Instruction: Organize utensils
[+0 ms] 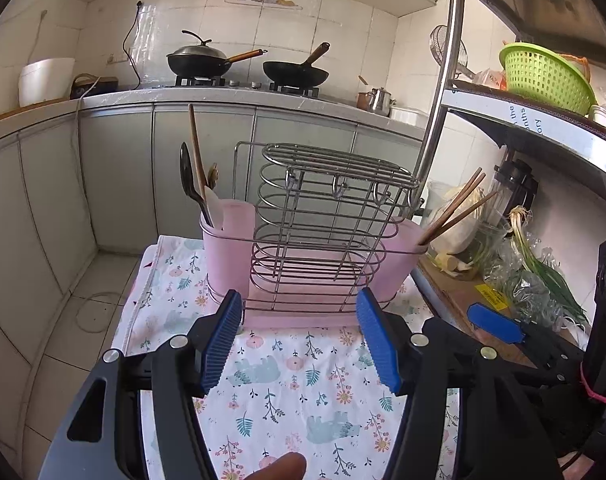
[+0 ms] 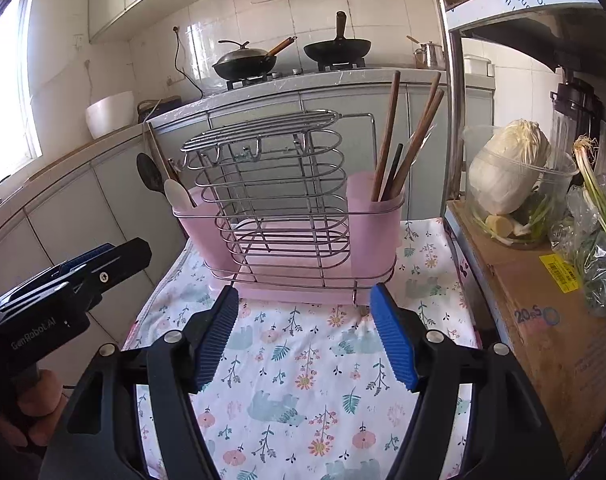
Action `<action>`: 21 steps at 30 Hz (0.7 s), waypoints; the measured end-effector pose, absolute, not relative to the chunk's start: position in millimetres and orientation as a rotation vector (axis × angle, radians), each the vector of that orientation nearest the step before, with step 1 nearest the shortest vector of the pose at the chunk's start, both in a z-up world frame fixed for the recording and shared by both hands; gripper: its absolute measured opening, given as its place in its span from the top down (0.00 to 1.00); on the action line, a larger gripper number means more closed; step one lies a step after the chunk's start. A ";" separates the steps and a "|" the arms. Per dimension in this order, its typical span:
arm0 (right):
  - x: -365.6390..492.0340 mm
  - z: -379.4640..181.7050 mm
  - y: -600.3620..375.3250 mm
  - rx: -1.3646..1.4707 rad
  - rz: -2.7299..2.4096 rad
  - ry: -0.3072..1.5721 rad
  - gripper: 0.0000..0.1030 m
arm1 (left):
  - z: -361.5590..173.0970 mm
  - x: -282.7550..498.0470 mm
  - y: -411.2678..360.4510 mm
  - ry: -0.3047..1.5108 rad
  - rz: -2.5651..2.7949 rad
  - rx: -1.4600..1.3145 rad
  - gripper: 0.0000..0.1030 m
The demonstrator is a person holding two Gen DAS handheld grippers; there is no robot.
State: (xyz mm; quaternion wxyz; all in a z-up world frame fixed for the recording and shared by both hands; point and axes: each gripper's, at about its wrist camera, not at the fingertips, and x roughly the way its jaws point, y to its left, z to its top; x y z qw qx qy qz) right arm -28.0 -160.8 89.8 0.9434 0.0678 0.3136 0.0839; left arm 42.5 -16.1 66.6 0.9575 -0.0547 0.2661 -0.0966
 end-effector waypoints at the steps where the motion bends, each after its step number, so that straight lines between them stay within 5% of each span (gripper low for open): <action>1: -27.6 88.6 -160.8 0.139 0.170 0.641 0.33 | 64.9 42.5 -16.3 0.545 -0.190 -0.109 0.43; 21: -27.3 76.9 -150.4 0.110 0.147 0.657 0.33 | 49.4 41.5 -14.6 0.576 -0.152 -0.100 0.43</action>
